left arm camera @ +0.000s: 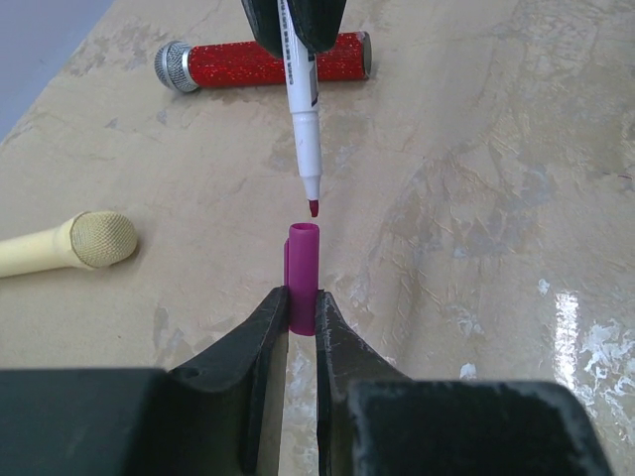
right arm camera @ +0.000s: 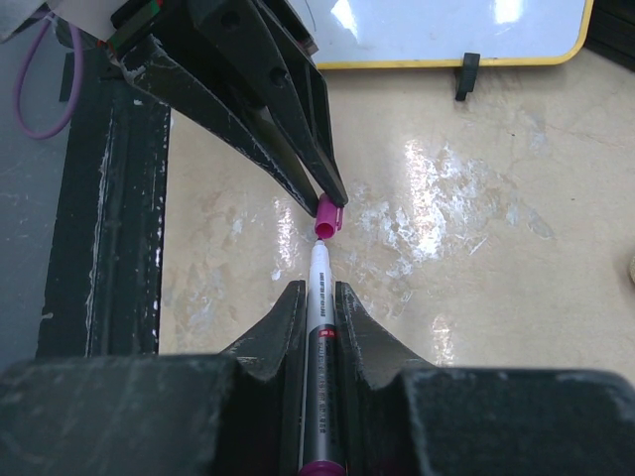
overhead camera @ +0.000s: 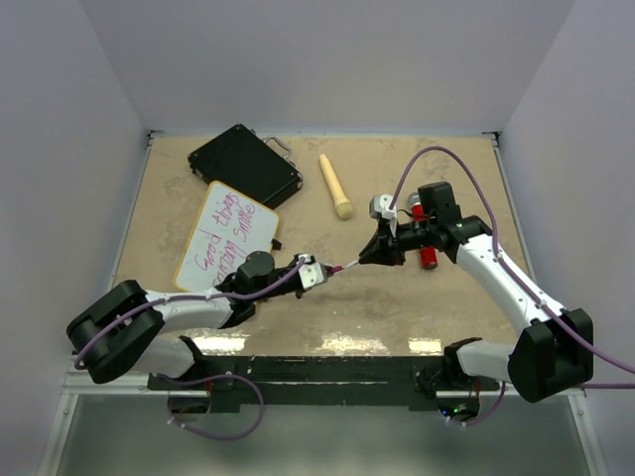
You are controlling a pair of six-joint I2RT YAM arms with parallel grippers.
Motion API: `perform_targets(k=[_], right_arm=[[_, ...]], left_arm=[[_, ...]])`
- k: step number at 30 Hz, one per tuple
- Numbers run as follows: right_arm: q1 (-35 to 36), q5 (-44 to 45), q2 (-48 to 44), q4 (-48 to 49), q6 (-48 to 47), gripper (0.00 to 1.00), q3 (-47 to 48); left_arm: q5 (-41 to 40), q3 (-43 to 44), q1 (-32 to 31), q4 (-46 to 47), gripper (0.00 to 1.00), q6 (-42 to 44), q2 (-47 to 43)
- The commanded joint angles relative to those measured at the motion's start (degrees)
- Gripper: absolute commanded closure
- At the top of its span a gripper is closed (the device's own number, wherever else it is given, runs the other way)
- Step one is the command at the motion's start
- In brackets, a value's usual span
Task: Write a sentence on the whiteboard
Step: Insert the whiteboard marker without the cap into the pen cap.
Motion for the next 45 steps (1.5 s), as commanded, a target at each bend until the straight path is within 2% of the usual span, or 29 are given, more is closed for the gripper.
perform_targets(k=[1, 33, 40, 45], right_arm=[[0.3, -2.1, -1.3, 0.3, -0.6, 1.00, 1.3], [2.3, -1.3, 2.3, 2.5, 1.6, 1.00, 0.3], [2.7, -0.9, 3.0, 3.6, 2.5, 1.00, 0.1], [3.6, 0.2, 4.7, 4.7, 4.1, 1.00, -0.3]], left_arm=[[2.2, 0.3, 0.1, 3.4, 1.00, 1.1, 0.6], [4.0, 1.6, -0.1, 5.6, 1.00, -2.4, 0.1], [7.6, 7.0, -1.9, 4.8, 1.00, -5.7, 1.2], [6.0, 13.8, -3.8, 3.7, 1.00, -7.3, 1.4]])
